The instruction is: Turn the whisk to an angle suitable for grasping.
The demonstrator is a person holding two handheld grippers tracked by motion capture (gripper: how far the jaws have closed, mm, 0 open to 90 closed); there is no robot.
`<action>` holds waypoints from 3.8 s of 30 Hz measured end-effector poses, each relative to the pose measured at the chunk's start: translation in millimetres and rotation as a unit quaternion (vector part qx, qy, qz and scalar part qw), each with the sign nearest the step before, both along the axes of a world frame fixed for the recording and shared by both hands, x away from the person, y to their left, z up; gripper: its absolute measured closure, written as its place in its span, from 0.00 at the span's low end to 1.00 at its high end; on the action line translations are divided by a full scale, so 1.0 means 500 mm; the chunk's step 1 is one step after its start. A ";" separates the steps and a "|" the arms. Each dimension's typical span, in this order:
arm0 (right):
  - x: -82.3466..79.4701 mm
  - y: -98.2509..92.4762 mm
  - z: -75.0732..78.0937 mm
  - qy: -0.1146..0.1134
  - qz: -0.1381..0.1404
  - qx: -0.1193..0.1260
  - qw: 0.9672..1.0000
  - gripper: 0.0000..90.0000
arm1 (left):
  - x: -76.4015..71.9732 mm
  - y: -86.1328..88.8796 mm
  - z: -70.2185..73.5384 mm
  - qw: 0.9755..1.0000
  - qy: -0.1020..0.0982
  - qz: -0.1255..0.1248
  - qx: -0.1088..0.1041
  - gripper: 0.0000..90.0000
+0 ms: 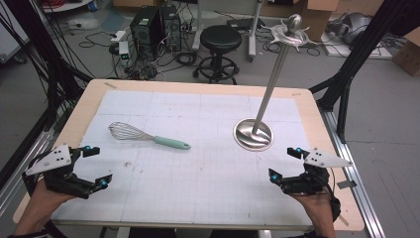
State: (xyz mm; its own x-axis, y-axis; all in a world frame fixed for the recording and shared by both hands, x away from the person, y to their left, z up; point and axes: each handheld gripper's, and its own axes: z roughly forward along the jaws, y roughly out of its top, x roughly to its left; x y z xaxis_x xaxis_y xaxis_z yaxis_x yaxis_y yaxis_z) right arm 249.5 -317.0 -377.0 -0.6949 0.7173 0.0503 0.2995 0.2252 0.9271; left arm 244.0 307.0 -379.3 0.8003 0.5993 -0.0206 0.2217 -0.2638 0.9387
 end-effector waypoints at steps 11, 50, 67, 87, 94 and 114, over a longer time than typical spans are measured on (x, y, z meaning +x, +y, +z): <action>0.000 -0.004 -0.006 0.009 0.001 -0.004 1.000 0.01 | 0.007 -0.004 0.001 1.000 -0.003 -0.002 0.000 0.02; 0.012 -0.005 0.006 0.004 0.012 -0.002 1.000 0.01 | 0.169 -0.090 0.127 0.976 0.030 -0.143 0.163 0.02; 0.014 -0.004 0.003 0.008 0.013 -0.001 1.000 0.01 | 0.264 -0.179 0.115 0.952 0.067 -0.182 0.237 0.02; 0.016 0.001 0.006 0.006 0.024 -0.001 1.000 0.01 | 0.329 -0.273 0.079 0.914 0.095 -0.208 0.334 0.02; 0.014 0.002 0.004 0.008 0.024 -0.005 1.000 0.01 | 0.356 -0.292 0.057 0.907 0.104 -0.215 0.348 0.02; 0.011 -0.001 0.007 0.006 0.026 -0.004 1.000 0.01 | 0.390 -0.321 -0.022 0.886 0.127 -0.226 0.386 0.02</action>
